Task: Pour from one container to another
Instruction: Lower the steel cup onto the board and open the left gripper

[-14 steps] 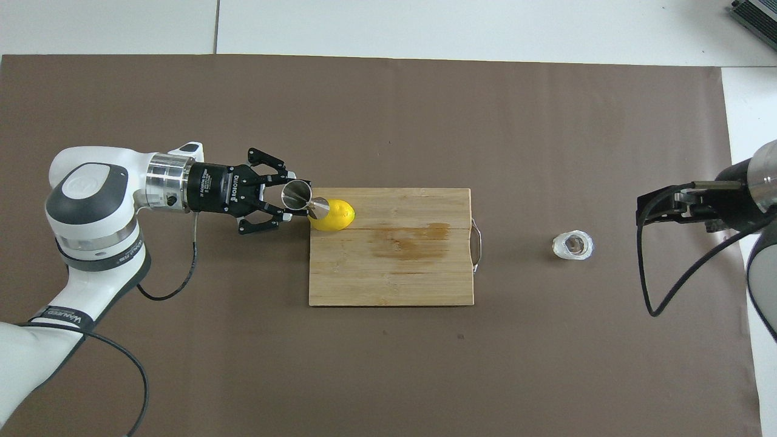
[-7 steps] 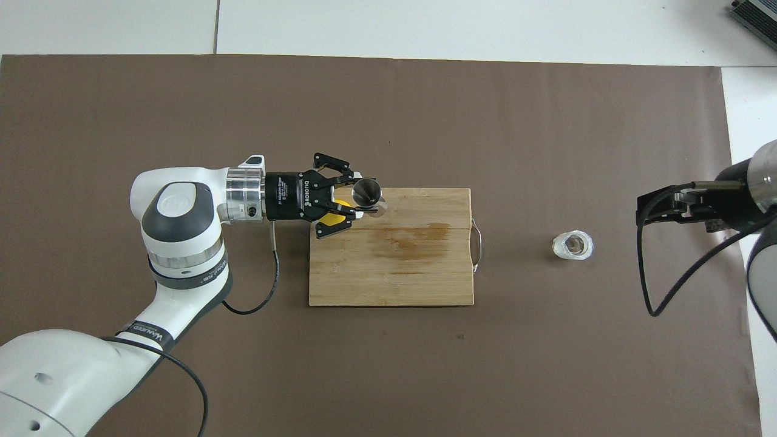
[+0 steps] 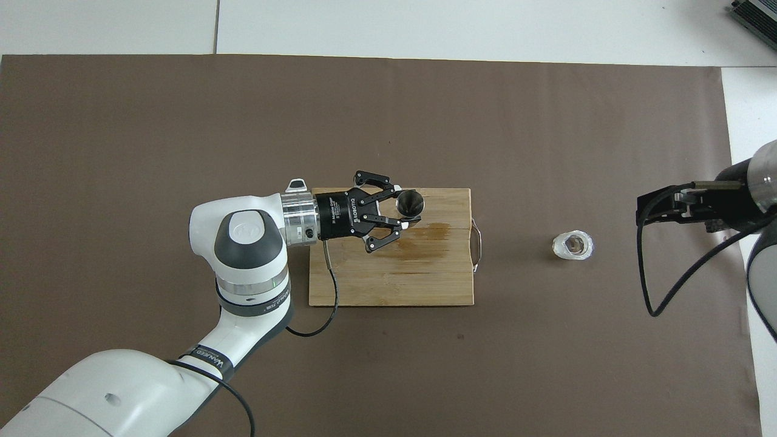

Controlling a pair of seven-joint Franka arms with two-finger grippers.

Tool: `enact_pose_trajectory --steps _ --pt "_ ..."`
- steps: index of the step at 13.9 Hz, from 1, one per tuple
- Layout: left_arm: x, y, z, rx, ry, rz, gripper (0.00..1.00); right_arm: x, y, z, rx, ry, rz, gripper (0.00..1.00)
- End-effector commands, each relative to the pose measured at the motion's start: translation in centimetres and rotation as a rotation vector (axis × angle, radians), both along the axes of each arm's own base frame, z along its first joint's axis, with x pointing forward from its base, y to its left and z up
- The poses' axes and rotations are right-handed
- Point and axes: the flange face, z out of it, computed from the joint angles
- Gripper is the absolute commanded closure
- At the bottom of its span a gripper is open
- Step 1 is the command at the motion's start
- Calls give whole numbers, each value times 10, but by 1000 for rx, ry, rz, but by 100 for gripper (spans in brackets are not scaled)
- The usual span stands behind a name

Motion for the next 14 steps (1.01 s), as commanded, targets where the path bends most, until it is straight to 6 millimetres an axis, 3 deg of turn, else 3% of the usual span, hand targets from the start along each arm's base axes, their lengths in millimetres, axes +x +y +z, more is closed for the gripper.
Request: enact_pose_trajectory --steps 1,5,11,14 --pt "-9 -15 -5 15 -16 30 100 -1 -1 1 29 8 6 0" --pt "-19 -32 -11 14 -20 34 100 -2 -2 2 29 5 5 0" --pt "-12 -35 -26 -2 -48 66 100 -2 -2 2 28 5 4 0" --pt "-10 -37 -22 -21 -67 75 100 -2 -2 2 28 5 4 0"
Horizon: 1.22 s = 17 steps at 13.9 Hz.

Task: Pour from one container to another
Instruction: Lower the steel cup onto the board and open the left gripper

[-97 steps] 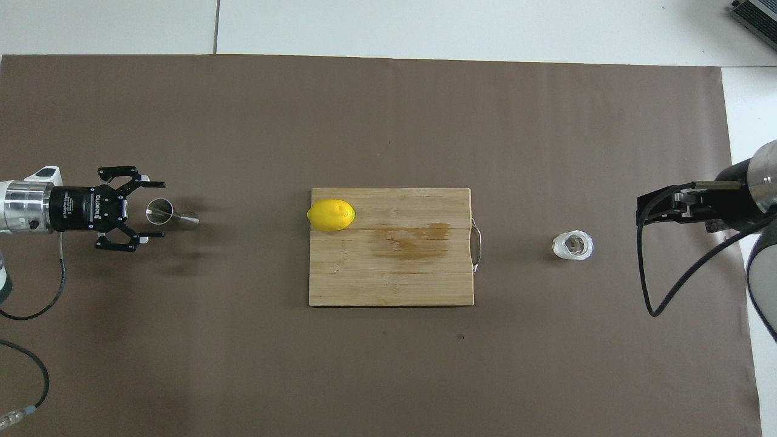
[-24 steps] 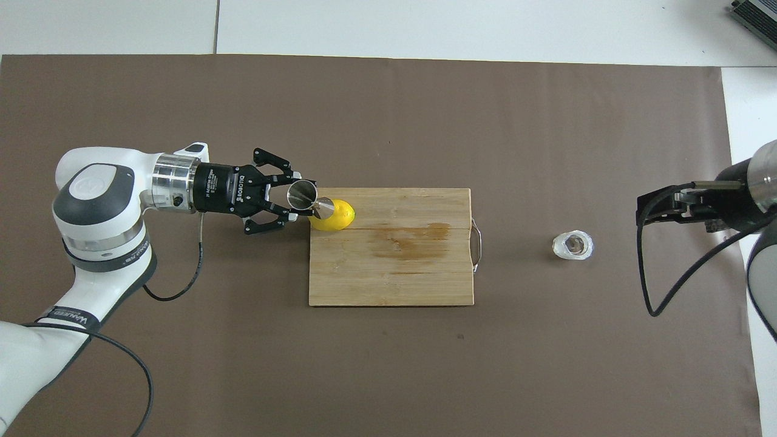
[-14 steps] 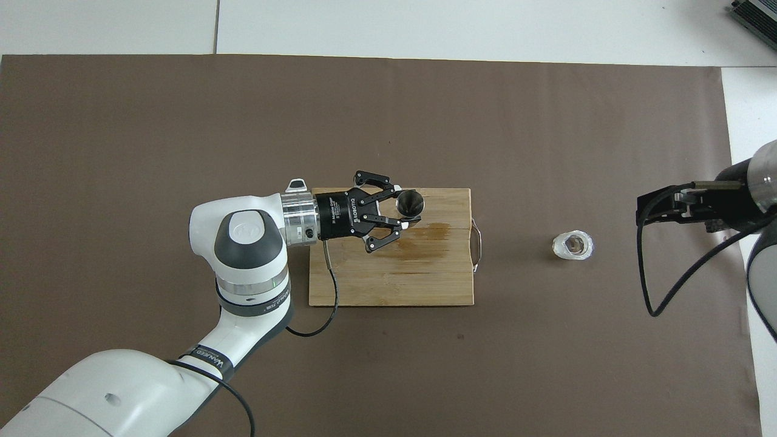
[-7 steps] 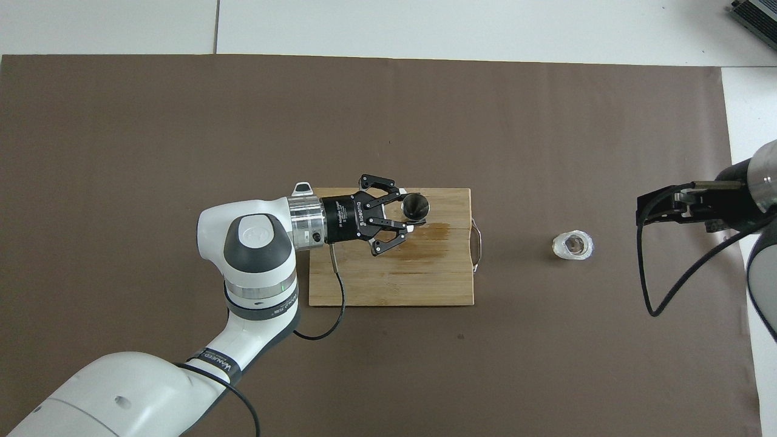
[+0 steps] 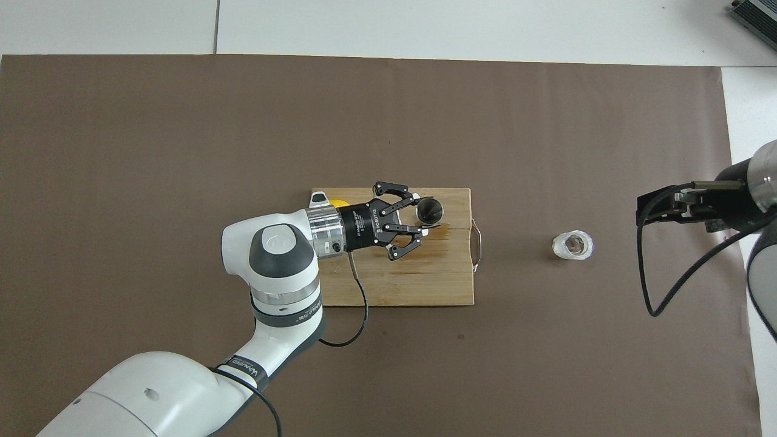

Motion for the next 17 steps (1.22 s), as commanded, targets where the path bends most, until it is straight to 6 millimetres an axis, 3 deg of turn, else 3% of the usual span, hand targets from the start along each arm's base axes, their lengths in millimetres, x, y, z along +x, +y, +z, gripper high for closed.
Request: enact_pose_trajectory --steps 1,13,17 --pt "3 -5 0 -2 -34 13 100 -2 -2 2 29 6 5 0" --pt "-5 -7 -14 28 -56 -5 99 -2 -1 2 29 5 6 0" --pt "-4 -5 -17 50 -67 2 73 -2 -1 2 29 6 6 0"
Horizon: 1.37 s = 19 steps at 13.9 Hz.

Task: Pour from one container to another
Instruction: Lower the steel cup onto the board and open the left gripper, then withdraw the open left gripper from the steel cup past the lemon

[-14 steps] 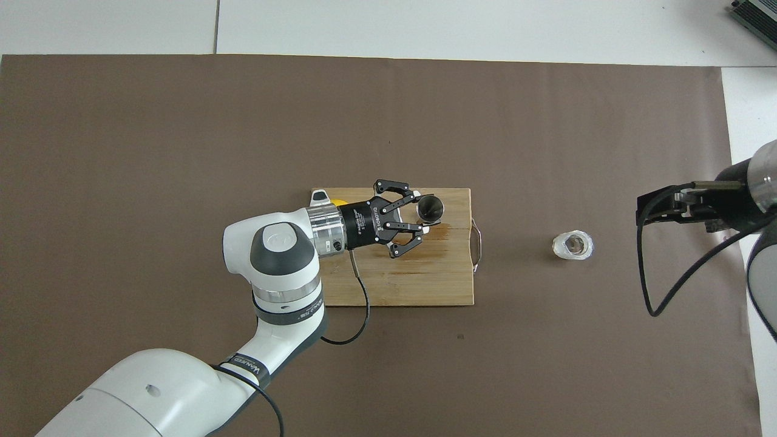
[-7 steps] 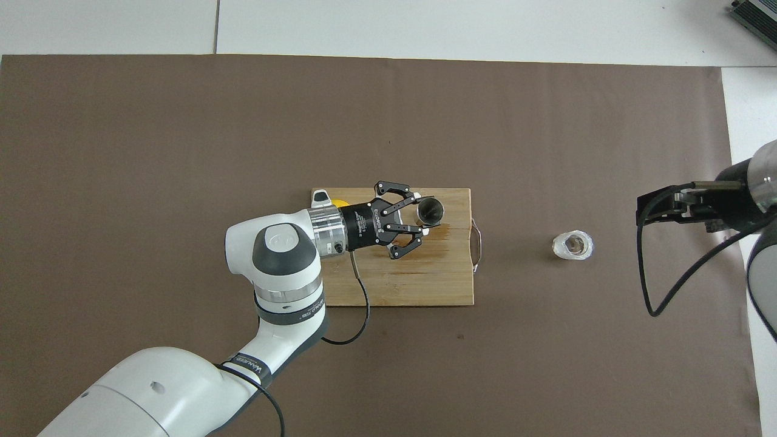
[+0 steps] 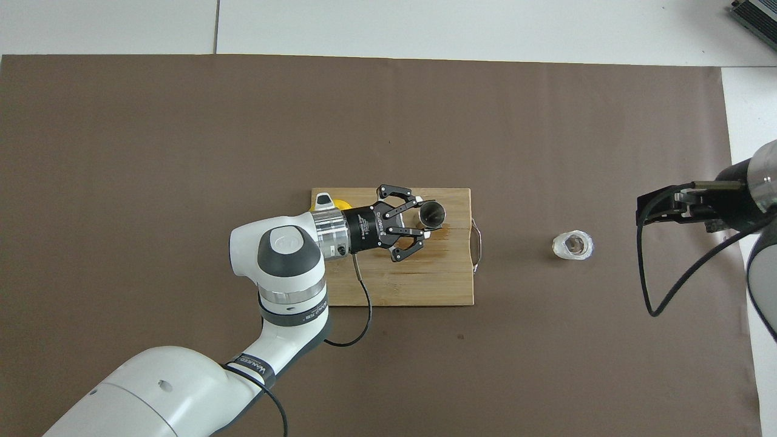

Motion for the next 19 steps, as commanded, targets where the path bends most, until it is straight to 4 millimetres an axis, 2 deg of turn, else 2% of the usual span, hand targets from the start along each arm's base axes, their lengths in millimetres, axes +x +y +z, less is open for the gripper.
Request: enact_pose_trajectory --steps 1,3,5,7,8,11,13,19 --pt "-1 0 -1 24 -49 9 72 -2 -1 2 29 5 5 0" --pt "0 1 -1 30 -73 1 63 -2 -1 2 29 5 5 0" --pt "3 4 -1 37 -86 -3 43 -1 -2 1 28 8 5 0" --pt "8 5 5 38 -113 -32 7 -2 -2 2 29 5 3 0" --pt "13 11 7 41 -117 -31 0 -2 -2 2 28 6 7 0" --pt "37 31 29 62 -193 -60 0 -2 -1 2 29 5 5 0" --pt "41 36 40 73 -229 -102 0 -2 -2 2 28 5 7 0" --pt "65 82 82 223 -407 -270 0 -2 -6 2 29 9 -3 0"
